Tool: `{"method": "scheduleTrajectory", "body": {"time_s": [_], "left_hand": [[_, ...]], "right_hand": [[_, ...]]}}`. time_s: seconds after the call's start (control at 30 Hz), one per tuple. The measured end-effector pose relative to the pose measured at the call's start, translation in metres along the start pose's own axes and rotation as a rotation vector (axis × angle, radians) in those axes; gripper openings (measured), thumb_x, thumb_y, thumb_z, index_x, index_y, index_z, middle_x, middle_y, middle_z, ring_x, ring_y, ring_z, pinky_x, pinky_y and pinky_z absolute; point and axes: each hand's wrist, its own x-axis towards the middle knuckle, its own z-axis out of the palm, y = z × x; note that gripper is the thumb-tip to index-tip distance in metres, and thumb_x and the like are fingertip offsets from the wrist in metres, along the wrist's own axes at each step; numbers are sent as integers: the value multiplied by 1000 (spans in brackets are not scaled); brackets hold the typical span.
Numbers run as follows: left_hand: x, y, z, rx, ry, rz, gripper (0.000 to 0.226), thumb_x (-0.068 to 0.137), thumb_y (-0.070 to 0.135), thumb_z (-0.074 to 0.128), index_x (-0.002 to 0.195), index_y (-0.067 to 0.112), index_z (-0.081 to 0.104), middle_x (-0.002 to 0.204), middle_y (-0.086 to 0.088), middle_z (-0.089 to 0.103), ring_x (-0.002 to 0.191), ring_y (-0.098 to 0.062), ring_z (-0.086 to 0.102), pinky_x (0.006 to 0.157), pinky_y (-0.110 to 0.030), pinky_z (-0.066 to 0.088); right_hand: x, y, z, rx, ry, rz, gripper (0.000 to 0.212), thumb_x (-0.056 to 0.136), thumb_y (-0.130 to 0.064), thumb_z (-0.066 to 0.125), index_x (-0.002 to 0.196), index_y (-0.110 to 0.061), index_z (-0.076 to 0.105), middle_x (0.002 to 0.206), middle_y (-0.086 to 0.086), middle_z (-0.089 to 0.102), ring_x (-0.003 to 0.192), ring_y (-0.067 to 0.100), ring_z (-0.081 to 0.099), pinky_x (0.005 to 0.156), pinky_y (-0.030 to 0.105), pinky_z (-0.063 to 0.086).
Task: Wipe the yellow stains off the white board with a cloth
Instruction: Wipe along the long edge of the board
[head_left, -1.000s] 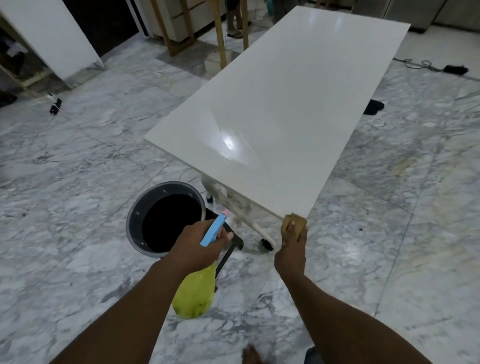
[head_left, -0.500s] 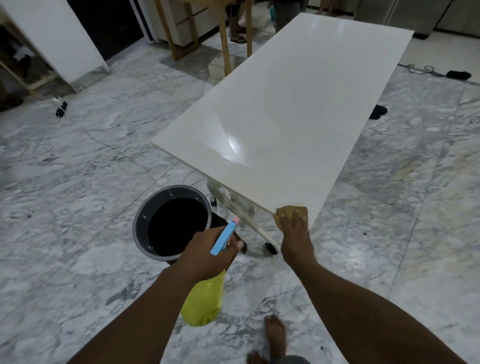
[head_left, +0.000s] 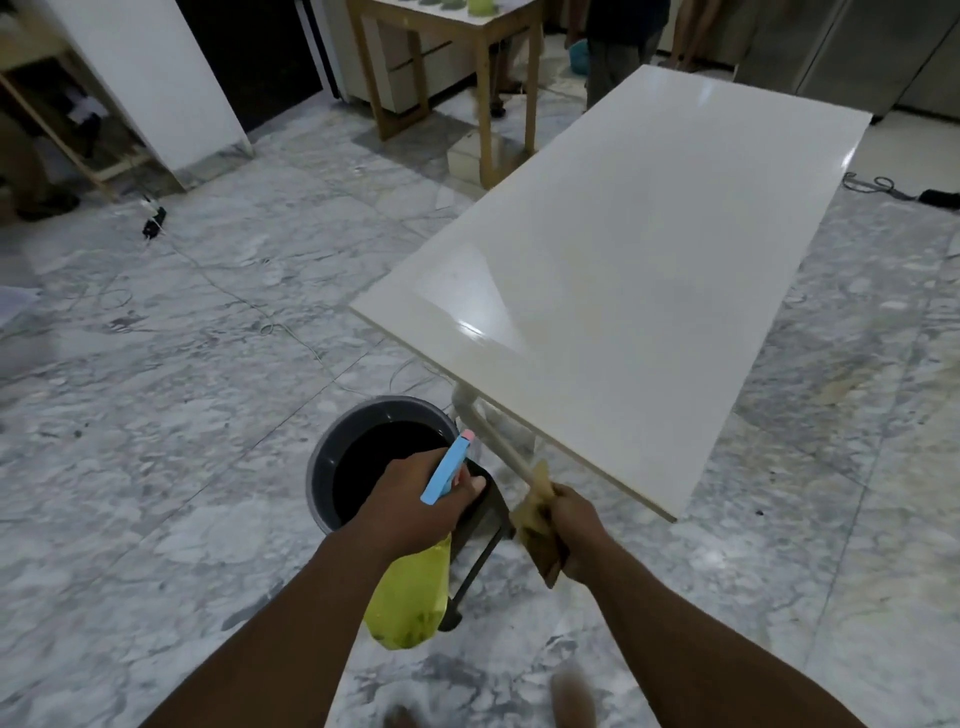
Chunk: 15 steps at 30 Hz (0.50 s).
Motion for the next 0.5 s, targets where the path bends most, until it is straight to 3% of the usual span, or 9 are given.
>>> {"method": "scheduleTrajectory", "body": {"time_s": [0.03,0.1,0.2,0.27,0.37,0.5], "left_hand": [[1,-11,-18,-22,7,-13,35,99,37,72,89,6,64,74,-14,66,69,-31,68,62,-33,52],[5,-34,-50,-62,10,-15,37,100,36,71,90,2,62,82,-22,69,77,-40,73,69,-47,57],[11,-81,-105,-68,45,17,38,100,36,72,88,2,61,80,-22,67,81,-42,72,67,-37,51],[11,-107,-138,-79,49,20,37,99,38,73,89,4,63,85,-22,70,82,-41,72,69,-39,54],[8,-154,-194,-71,65,11,36,98,41,73,84,10,61,88,-20,73,83,-38,74,77,-48,59],[1,-207,-258,-40,72,-2,35,97,42,73,77,18,57,90,-19,74,82,-37,77,82,-55,62]], "right_hand": [[4,-11,14,111,8,69,38,96,-26,52,99,10,66,81,20,63,64,30,59,56,33,50],[-1,-37,45,313,-48,133,49,95,-35,50,113,7,69,90,22,71,77,33,67,70,38,55],[-11,-65,115,471,-144,84,60,93,-53,50,109,-1,75,100,21,75,84,34,72,87,42,53],[-14,-74,157,499,-193,70,67,91,-61,50,101,-1,78,103,23,75,85,35,74,87,43,55],[-20,-85,230,517,-252,54,66,89,-61,53,108,-2,76,110,23,73,91,35,74,82,42,59],[-22,-90,310,489,-280,63,64,82,-54,66,115,0,73,120,24,69,105,36,68,98,46,52]]}}
